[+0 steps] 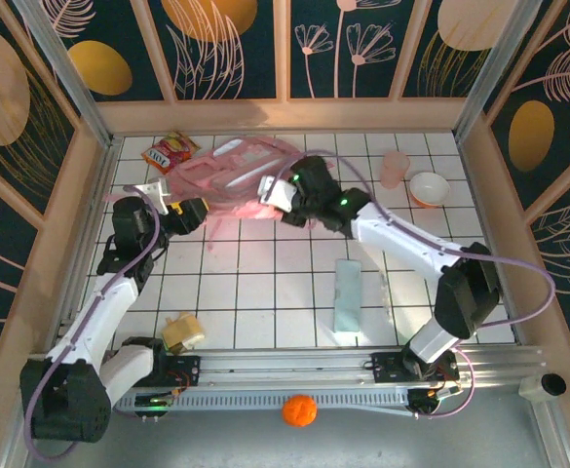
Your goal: Pack the student bag
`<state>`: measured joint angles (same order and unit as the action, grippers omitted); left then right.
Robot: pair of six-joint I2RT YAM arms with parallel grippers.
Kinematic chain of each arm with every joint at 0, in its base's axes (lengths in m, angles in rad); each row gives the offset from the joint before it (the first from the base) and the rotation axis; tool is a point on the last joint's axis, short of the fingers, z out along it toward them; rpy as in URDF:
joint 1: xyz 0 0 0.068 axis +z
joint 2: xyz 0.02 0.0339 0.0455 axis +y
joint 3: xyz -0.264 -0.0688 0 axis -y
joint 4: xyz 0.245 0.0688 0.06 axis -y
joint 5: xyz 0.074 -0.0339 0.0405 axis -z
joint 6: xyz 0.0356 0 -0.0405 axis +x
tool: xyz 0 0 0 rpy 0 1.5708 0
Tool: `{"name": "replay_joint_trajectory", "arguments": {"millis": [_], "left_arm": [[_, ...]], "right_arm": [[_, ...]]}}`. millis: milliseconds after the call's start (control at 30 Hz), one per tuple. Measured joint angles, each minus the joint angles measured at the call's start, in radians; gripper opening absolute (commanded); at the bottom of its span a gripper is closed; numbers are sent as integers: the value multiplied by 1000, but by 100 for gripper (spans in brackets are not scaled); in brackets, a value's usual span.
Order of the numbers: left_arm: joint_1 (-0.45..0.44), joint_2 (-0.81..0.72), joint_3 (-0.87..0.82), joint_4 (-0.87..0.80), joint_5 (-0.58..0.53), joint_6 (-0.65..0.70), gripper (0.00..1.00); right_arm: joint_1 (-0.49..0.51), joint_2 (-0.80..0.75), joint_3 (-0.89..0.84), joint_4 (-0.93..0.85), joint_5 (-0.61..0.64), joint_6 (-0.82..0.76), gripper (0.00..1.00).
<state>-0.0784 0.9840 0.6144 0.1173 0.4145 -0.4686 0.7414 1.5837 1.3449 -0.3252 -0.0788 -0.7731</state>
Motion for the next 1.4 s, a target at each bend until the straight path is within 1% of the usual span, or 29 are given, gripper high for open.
{"name": "replay_joint_trajectory", "arguments": {"millis": [67,167,333,567,733,867,967,1033,1067,1100,1133,1167,1233,1333,1400], "left_arm": [[0,-38,-31,23,-1,22,60],[0,-73,-114,92,6,42,55],[-5,-50,-267,231,13,20,54],[-61,85,-347,400,-12,-16,54],[-82,198,-349,524,-34,-18,54],[-84,293,-335,584,-39,-10,54],[-85,361,-306,623,-40,-4,49],[-85,400,-283,646,-31,4,48],[-87,417,-272,654,-27,5,45],[-87,428,-263,661,-24,9,39],[-87,436,-257,668,-19,14,29],[-87,440,-255,676,-15,21,17],[-89,441,-254,690,-5,37,0],[-88,440,-254,689,8,56,0],[-88,437,-254,682,31,61,0]], "right_arm": [[-37,-15,32,-36,-36,-2,0],[-61,-18,69,-94,-67,-5,0],[-65,-18,87,-154,-100,-6,0],[-65,-18,87,-167,-110,-5,0],[-63,-18,91,-174,-114,1,0],[-56,-18,91,-174,-114,5,0],[-47,-18,91,-174,-114,13,0],[-44,-18,91,-174,-114,17,0],[-43,-18,92,-174,-114,20,0],[-43,-18,92,-174,-113,20,0],[-43,-18,92,-174,-113,20,0],[-43,-18,92,-174,-111,21,0],[-42,-18,92,-174,-106,23,0],[-40,-18,92,-171,-83,48,0],[-30,-18,92,-163,-40,71,0]]}}
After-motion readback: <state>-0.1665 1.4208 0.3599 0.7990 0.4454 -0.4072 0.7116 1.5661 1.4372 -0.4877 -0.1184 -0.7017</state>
